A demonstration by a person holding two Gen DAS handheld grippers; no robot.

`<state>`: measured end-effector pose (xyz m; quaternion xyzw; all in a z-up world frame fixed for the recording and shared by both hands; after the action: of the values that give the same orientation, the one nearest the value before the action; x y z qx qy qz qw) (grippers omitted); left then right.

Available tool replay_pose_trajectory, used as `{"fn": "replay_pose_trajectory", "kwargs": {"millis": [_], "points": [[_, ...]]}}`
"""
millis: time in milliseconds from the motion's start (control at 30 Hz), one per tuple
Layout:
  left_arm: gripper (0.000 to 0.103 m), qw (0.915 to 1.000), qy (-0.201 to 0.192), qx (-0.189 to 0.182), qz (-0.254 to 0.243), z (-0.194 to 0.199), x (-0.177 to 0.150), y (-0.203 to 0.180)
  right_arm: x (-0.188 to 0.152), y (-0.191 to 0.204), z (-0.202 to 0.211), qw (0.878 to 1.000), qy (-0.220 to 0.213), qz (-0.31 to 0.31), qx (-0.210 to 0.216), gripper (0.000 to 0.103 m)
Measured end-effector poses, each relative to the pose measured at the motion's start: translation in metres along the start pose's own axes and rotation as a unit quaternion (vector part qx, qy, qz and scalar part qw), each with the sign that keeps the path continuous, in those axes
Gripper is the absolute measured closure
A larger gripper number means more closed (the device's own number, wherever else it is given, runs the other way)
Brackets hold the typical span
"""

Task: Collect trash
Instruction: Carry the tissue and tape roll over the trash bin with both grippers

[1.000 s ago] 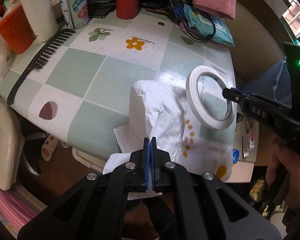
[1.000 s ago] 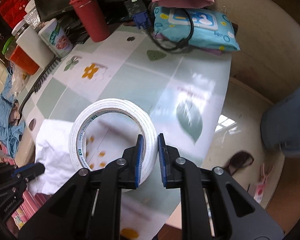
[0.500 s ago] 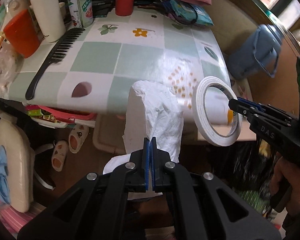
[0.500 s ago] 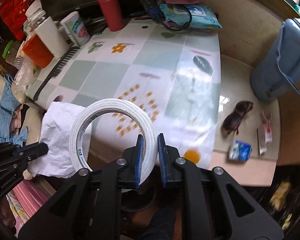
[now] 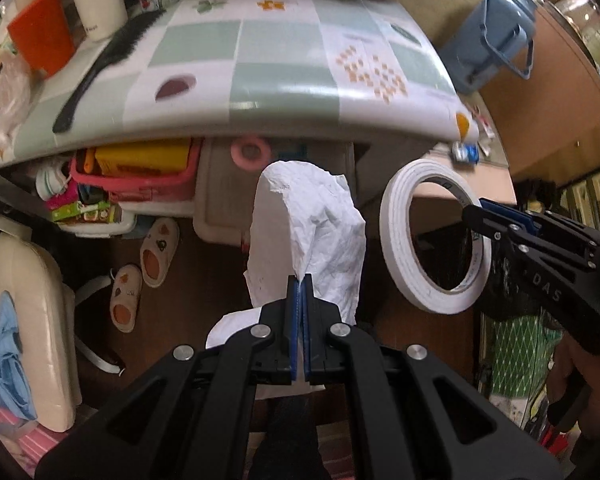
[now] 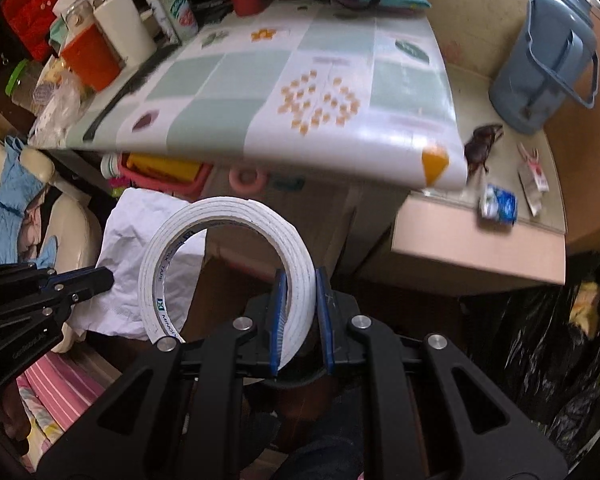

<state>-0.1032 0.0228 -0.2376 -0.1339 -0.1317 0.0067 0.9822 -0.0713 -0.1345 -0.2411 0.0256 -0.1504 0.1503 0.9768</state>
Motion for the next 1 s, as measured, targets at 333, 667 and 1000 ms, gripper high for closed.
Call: {"fn": "replay_pose_trajectory", "kwargs": {"millis": [333, 667, 1000], "points": [[0.101, 0.9991, 0.041, -0.001, 0.001, -0.037, -0.053, -0.001, -0.064, 0.008, -0.042, 0.998, 0.054, 0.022, -0.004, 0.087], [0.101, 0.9968, 0.08, 0.002, 0.008, -0.109, -0.089, 0.003, -0.112, 0.0, -0.111, 0.994, 0.103, 0.039, -0.001, 0.087], [0.101, 0.9945, 0.103, 0.01, 0.014, -0.178, -0.11, 0.016, -0.133, 0.001, -0.173, 0.992, 0.121, 0.046, 0.011, 0.076]]}}
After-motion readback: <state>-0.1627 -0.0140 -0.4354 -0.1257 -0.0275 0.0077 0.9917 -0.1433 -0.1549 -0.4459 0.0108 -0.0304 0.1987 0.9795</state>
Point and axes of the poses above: each gripper's, at about its wrist camera, not at the fingertips, and z roughly against the way its jaws point, y to its left, x to its top, the point moved 7 cm from there along -z, roughly the way its jaws point, and after that the axes turned 5 degrees about -x, right-handed, at the moved point
